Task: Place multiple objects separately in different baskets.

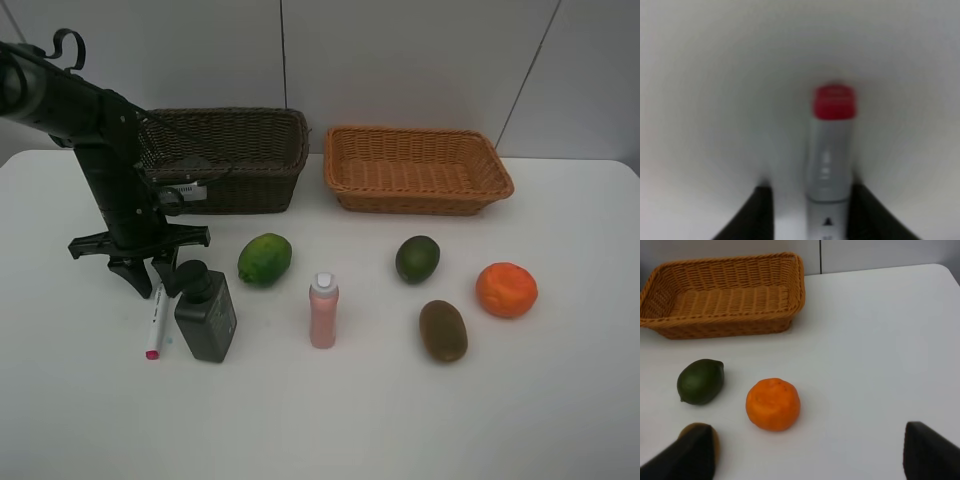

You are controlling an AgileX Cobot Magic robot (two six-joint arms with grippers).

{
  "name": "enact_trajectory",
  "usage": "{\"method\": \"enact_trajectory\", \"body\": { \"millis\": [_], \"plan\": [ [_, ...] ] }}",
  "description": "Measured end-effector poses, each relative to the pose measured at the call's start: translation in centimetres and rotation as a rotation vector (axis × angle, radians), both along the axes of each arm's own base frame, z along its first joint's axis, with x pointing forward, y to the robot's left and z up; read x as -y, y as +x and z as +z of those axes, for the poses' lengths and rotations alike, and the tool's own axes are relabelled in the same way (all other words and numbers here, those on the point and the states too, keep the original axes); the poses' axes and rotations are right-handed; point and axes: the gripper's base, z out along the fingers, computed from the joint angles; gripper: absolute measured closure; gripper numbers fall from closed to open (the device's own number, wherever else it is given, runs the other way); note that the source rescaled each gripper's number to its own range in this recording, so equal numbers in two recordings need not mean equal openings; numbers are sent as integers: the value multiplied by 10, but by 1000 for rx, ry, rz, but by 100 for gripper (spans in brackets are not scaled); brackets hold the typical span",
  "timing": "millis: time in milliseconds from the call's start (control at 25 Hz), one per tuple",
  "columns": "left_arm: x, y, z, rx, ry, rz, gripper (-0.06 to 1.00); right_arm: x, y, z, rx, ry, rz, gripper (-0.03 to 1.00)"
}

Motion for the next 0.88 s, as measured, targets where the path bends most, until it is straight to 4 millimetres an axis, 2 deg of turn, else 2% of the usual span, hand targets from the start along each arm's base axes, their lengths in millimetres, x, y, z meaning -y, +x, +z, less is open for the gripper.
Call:
{"method": "enact_trajectory", "body": {
  "millis": [120, 280, 400, 560, 720, 880],
  "plan": [
    [0, 0, 0, 0, -1, 1, 91, 0, 0, 0, 0, 0, 0, 11],
    [0, 0, 1, 3, -3, 2, 94, 0, 0, 0, 0, 0, 0, 11],
    [1, 1, 14, 41, -14, 5, 94, 0, 0, 0, 0, 0, 0, 11],
    [1, 3, 55, 139, -42, 3, 94, 0, 0, 0, 0, 0, 0, 11],
    [4, 7, 108, 261, -84, -8, 94, 0, 0, 0, 0, 0, 0, 11],
    [6, 26, 167, 448, -136, -3, 94, 0, 0, 0, 0, 0, 0, 11]
  ]
}}
